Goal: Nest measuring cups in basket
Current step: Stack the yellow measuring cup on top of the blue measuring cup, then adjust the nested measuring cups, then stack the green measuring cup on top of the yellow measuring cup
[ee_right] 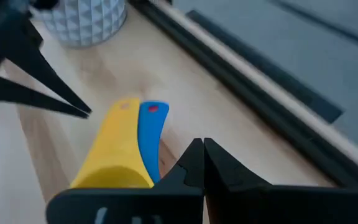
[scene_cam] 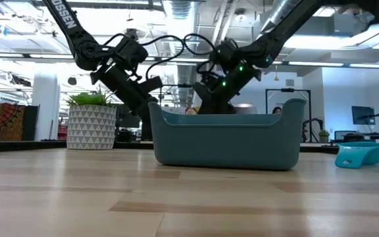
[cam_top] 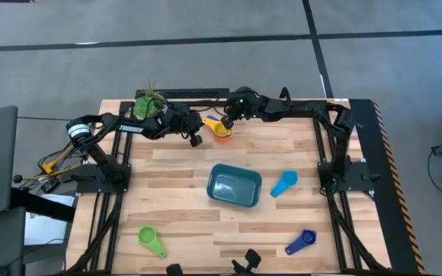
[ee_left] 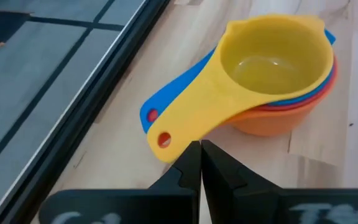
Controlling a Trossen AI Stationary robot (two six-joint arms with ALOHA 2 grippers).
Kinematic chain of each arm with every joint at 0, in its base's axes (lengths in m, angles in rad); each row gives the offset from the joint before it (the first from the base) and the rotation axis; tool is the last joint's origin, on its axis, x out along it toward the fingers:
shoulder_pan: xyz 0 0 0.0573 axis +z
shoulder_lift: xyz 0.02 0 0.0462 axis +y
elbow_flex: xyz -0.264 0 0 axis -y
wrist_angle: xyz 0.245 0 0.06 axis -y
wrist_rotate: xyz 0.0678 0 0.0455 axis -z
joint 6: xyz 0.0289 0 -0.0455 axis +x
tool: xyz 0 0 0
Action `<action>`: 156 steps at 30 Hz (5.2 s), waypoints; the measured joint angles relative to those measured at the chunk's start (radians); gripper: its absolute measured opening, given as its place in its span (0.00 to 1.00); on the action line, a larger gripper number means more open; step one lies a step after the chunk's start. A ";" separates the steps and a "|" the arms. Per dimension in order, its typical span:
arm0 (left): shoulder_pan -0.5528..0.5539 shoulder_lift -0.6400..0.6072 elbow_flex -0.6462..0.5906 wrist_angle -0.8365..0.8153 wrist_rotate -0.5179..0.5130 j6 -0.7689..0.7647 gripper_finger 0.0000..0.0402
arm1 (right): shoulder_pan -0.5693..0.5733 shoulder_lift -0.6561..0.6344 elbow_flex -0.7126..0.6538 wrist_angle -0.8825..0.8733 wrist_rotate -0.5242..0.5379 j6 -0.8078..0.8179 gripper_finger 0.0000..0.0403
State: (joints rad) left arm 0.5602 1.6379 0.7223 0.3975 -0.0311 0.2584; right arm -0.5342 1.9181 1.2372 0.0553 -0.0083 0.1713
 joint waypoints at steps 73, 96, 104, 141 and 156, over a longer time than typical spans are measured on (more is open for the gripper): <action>0.030 -0.027 0.000 -0.161 0.219 -0.140 0.00 | 0.027 0.094 0.052 -0.108 -0.236 -0.202 0.02; 0.018 -0.023 0.000 -0.015 0.046 -0.061 0.00 | 0.084 0.094 0.052 -0.098 -0.256 -0.339 0.02; 0.015 -0.037 0.000 -0.214 0.048 -0.091 0.00 | 0.083 0.077 0.050 -0.114 -0.143 -0.313 0.02; -0.183 0.093 0.118 -0.117 0.032 -0.270 0.00 | 0.376 -0.277 -0.205 -0.353 0.445 0.185 0.03; -0.612 -0.522 -0.204 -0.387 -0.157 -0.642 0.00 | 0.505 -0.524 -0.670 0.402 0.397 0.155 0.09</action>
State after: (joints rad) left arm -0.0516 1.1157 0.5184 0.0105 -0.1876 -0.3834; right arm -0.0297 1.3944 0.5672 0.4576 0.3885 0.3268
